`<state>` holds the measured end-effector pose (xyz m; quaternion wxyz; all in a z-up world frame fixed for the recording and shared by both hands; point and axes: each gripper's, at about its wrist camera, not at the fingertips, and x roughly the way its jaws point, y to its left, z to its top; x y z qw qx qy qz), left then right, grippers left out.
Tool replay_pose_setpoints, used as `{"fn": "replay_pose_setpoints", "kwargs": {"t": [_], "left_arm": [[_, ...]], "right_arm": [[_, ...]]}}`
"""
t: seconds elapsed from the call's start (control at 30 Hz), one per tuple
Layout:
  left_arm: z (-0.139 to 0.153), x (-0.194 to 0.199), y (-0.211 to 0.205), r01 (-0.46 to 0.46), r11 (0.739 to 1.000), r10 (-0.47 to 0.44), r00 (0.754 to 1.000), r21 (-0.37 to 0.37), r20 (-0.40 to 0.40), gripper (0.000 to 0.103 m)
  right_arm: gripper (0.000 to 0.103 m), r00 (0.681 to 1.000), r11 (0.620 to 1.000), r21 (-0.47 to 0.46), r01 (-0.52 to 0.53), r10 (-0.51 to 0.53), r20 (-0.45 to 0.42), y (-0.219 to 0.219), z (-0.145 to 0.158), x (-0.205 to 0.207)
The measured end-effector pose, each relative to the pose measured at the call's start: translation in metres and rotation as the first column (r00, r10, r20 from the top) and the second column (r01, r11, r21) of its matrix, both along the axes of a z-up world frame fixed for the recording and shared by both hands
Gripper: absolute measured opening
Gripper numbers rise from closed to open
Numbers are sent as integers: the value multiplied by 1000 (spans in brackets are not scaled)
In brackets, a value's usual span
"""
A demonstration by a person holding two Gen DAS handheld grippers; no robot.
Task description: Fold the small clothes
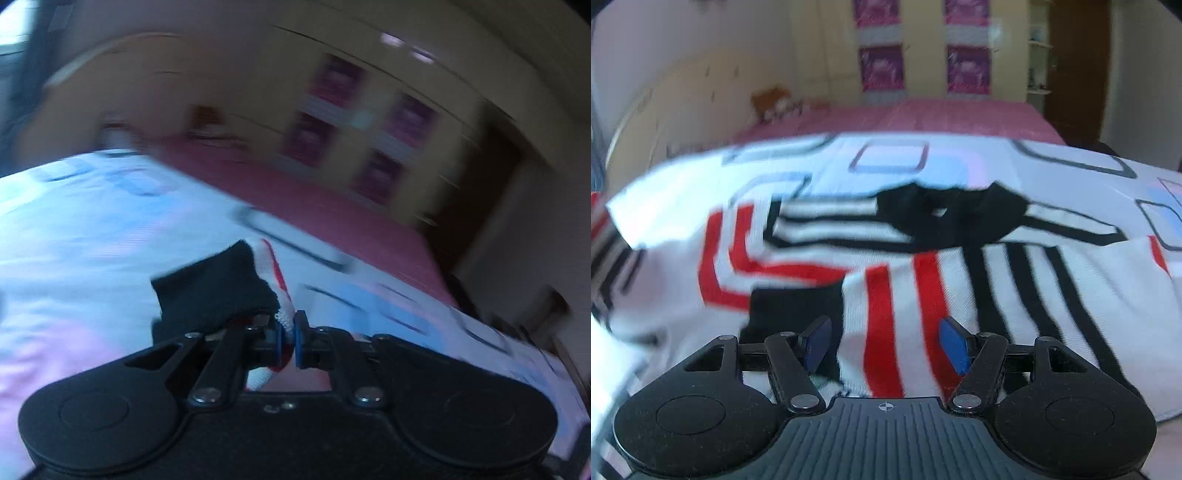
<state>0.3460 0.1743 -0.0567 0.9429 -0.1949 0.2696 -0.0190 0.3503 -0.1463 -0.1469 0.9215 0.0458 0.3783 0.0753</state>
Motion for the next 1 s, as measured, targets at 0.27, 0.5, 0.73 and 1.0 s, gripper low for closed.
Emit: {"fn": "replay_pose_setpoints", "kwargs": {"t": [0.27,0.5,0.73,1.0], "left_arm": [[-8,27,-162,359,931,-359,933,69,-13,6],[-63,38,-269,557,810,-534,830,183,-163,13],[-76,14,-265,567,775,-523,823,278,-222,57],[-60,-16,-177,332,855,-278,942,399,-189,66]], "right_arm": [[64,995,995,37,97,-97,20,-57,15,-26],[64,983,983,35,181,-182,17,-110,19,-53],[64,985,979,114,167,-170,15,-129,25,-64],[64,999,993,117,22,-25,26,-85,27,-48]]}}
